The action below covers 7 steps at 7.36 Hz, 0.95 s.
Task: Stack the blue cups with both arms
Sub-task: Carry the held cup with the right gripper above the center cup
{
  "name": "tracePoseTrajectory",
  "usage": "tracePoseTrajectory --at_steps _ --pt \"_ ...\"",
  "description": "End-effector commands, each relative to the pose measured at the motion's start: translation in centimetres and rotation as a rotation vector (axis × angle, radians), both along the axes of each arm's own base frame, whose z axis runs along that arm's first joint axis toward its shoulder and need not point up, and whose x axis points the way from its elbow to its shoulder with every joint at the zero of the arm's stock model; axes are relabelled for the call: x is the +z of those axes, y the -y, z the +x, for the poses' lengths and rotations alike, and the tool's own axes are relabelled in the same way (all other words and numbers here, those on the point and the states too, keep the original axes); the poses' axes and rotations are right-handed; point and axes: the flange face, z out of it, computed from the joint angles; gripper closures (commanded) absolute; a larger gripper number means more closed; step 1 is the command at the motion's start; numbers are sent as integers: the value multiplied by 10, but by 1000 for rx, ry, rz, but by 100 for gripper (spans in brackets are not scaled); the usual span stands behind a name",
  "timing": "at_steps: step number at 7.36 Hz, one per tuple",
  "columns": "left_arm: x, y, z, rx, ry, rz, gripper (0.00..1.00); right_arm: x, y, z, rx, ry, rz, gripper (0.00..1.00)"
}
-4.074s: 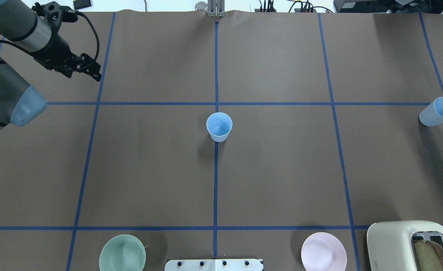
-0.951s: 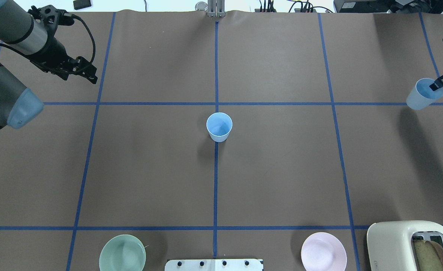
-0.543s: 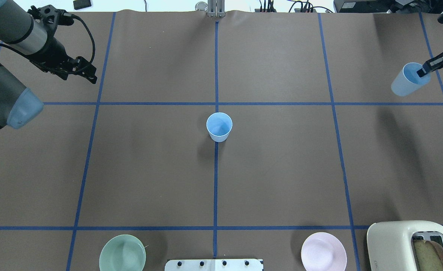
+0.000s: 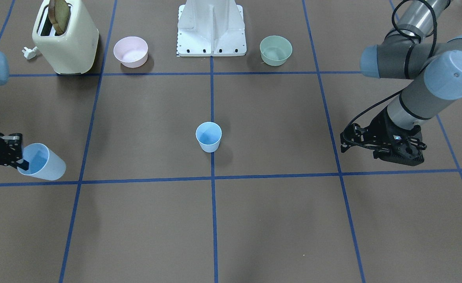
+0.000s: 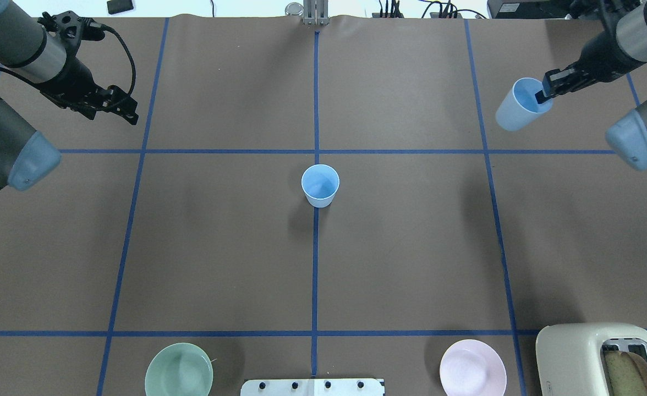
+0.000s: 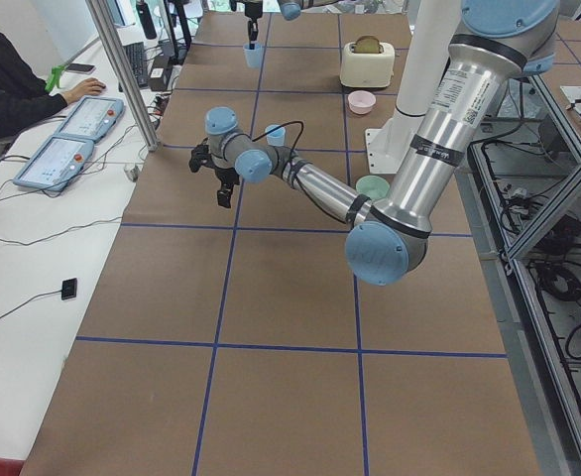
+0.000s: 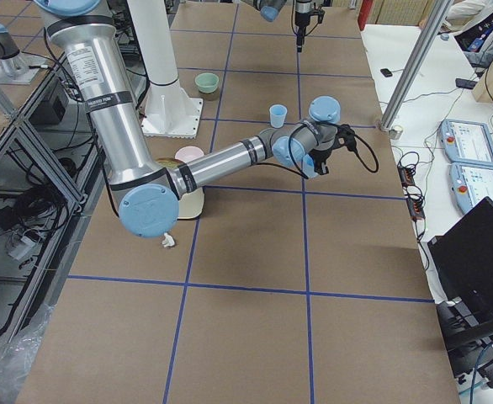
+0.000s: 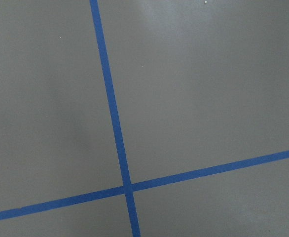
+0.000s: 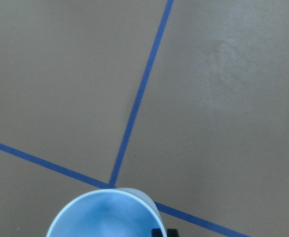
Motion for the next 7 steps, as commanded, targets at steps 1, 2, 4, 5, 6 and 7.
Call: tracePoseTrajectory --at_steps 1,2,4,5,6,7 --pt "1 1 -1 -2 2 -1 3 -53 -7 -51 32 35 -33 100" --pt "1 2 -4 -7 0 -3 3 -80 -5 -66 47 45 -68 100" --pt "0 7 -16 -21 -5 -5 3 -144 -36 -126 33 -26 -49 100" --pt "11 5 -23 -11 6 3 3 -169 -48 -149 51 -9 -94 100" --pt "19 6 -32 -4 16 19 3 -194 -69 -191 80 -10 -89 100" --pt "34 7 -47 -3 30 22 3 -208 -89 -221 88 -6 -98 100"
